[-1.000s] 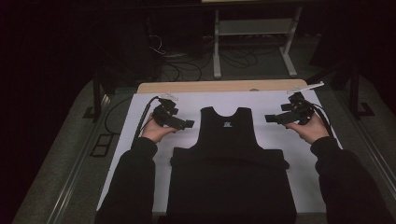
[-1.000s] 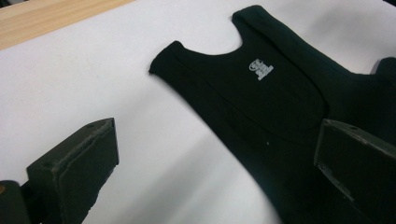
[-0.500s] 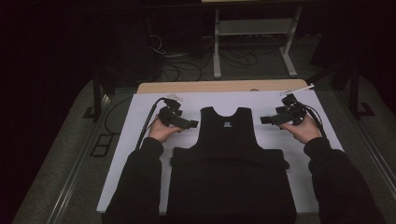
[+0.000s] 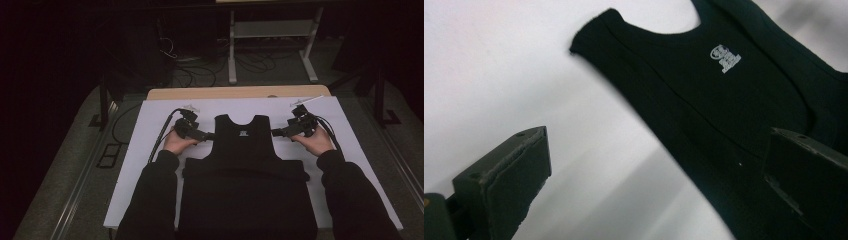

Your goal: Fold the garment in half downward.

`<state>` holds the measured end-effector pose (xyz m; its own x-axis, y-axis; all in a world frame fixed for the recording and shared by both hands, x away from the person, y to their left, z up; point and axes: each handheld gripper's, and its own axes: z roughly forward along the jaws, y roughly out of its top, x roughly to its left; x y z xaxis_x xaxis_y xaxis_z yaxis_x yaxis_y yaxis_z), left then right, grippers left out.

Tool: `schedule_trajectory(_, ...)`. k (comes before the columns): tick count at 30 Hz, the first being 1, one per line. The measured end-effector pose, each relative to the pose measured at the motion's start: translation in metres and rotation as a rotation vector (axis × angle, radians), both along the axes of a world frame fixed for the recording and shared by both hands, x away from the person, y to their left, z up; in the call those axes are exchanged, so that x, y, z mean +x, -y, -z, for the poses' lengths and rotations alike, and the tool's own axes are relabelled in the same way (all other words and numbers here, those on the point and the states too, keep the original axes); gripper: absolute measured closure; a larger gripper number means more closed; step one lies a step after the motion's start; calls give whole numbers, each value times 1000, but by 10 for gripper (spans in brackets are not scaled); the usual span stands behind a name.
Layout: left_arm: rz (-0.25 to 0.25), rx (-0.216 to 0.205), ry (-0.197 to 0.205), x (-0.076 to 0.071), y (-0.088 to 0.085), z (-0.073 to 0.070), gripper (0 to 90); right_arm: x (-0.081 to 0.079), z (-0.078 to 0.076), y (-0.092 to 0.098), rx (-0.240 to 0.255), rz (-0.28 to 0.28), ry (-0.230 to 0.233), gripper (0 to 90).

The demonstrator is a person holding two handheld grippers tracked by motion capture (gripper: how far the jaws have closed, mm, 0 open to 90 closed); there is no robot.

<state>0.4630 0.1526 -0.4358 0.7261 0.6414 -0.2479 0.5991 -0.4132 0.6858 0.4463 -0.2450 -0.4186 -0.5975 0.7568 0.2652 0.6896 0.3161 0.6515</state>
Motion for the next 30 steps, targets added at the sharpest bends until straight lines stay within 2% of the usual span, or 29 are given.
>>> schedule_trajectory(9,16,-3,-19,1,9,12,0,3,10,-7,-2,-7,-5,4)
schedule_trajectory(12,29,-12,-23,1,11,15,0,3,12,-9,8,-14,-17,43)
schedule_trajectory(17,31,-44,-26,1,13,15,69,3,15,-14,23,-40,-32,135)
schedule_trajectory(21,27,-57,-22,1,13,14,131,3,17,-17,8,-42,-27,162)
schedule_trajectory(24,31,-78,-31,1,14,17,137,3,18,-19,-1,-43,-24,203)
schedule_trajectory(30,35,-45,-2,0,17,16,194,4,22,-21,-9,-40,-28,296)
